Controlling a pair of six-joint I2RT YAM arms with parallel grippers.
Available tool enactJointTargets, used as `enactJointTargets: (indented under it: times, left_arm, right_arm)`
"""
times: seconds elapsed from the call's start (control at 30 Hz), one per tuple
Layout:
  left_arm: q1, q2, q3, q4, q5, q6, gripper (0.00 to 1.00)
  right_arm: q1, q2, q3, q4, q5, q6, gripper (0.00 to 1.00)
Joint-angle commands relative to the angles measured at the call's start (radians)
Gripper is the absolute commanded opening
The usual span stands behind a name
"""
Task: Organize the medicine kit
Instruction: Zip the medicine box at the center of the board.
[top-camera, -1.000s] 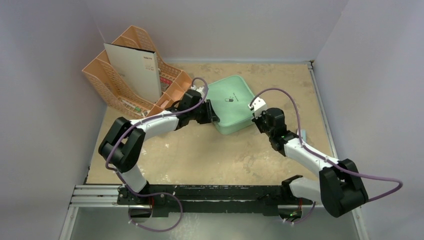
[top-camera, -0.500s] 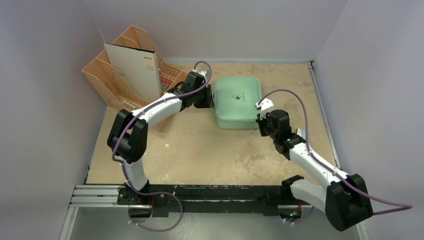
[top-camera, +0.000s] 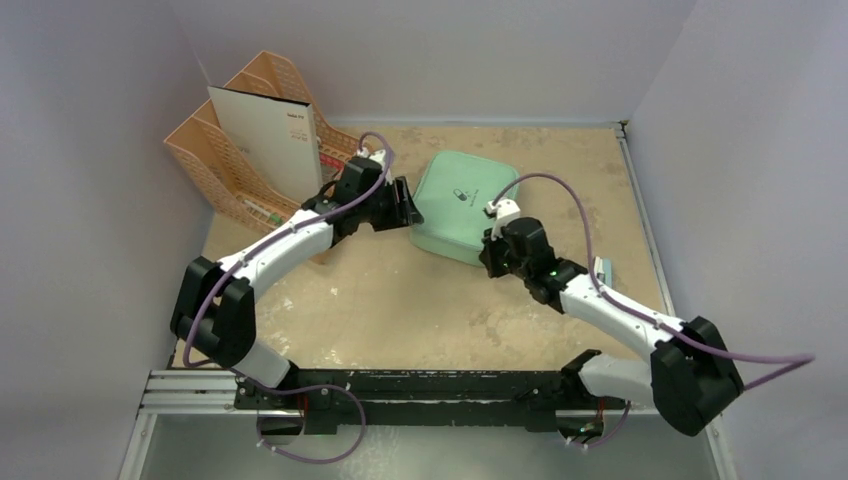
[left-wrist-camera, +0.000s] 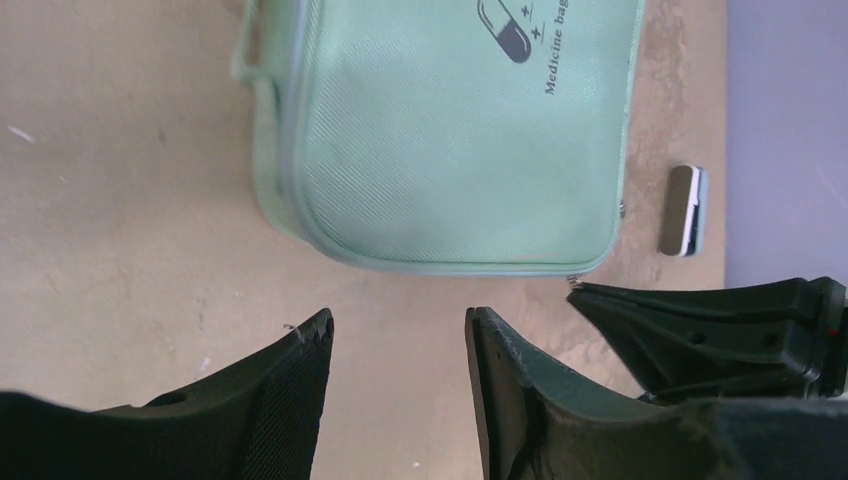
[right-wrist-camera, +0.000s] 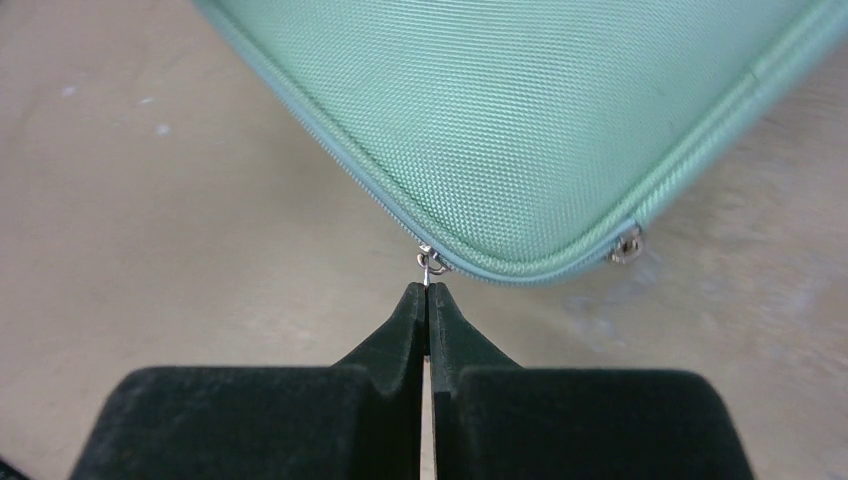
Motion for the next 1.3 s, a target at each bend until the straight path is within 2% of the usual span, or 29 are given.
enactJointTargets:
  times: [0.0,0.27,0.33,0.5,0.7,0.8,0.93,1.07,1.27]
  left_arm:
    - [-0.007,-0.034,-0.122,0.161,0.111,-0.165,0.5]
    - [-0.026,-0.011,-0.202,0.269,0.132,-0.253,0.51]
    - [-0.03,0.007,-0.198,0.271,0.134,-0.255,0.51]
    - [-0.025,0.031,-0.229,0.367,0.146,-0.288,0.52]
    - [-0.024,0.085,-0.216,0.399,0.141,-0.31,0.49]
    - [-0.024,0.134,-0.196,0.397,0.163,-0.309,0.45]
    - [-0.024,0.164,-0.169,0.269,0.131,-0.255,0.36]
    - [-0.008,0.151,-0.208,0.282,0.112,-0.259,0.31]
    - [0.003,0.148,-0.189,0.217,0.089,-0.202,0.25]
  right_arm:
    - [0.09,0.052,0.089,0.094,0.001,0.098,0.0]
    - [0.226,0.18,0.179,0.115,0.079,0.104,0.0]
    - [0.248,0.202,0.202,0.104,0.102,0.16,0.0]
    - [0.276,0.207,0.204,0.129,0.124,0.172,0.0]
    - [0.292,0.202,0.195,0.13,0.158,0.18,0.0]
    - [0.292,0.197,0.188,0.116,0.172,0.168,0.0]
    - [0.292,0.188,0.16,0.11,0.213,0.143,0.0]
    - [0.293,0.186,0.13,0.071,0.241,0.133,0.0]
    - [0.291,0.146,0.095,0.017,0.277,0.055,0.0]
